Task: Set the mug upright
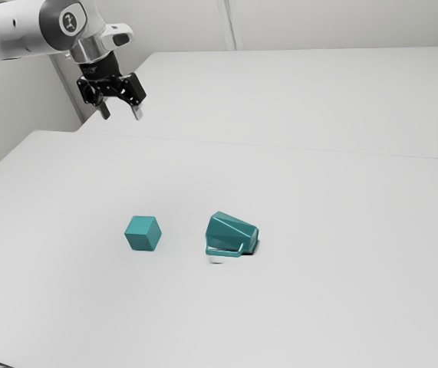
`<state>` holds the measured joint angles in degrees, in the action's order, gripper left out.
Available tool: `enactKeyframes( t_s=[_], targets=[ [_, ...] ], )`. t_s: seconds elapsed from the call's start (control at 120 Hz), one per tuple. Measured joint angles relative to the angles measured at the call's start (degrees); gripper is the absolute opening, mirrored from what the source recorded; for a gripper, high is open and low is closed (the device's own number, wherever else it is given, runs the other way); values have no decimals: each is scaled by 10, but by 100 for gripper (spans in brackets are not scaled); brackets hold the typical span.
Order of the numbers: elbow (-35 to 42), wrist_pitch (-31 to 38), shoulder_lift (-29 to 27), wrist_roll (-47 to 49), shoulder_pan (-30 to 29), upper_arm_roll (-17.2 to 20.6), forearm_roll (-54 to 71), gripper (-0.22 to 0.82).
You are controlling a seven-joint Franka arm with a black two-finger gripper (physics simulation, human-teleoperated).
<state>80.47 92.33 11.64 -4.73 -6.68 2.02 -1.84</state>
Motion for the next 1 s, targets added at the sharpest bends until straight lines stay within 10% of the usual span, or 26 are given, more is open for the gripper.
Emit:
enactKeyframes(
  t_s=[0.342,1.0],
  targets=[
    [26,-4,-5,-8,-1,2,-11,60],
    [335,110,12,-220,-16,-5,-465,60]
  ],
)
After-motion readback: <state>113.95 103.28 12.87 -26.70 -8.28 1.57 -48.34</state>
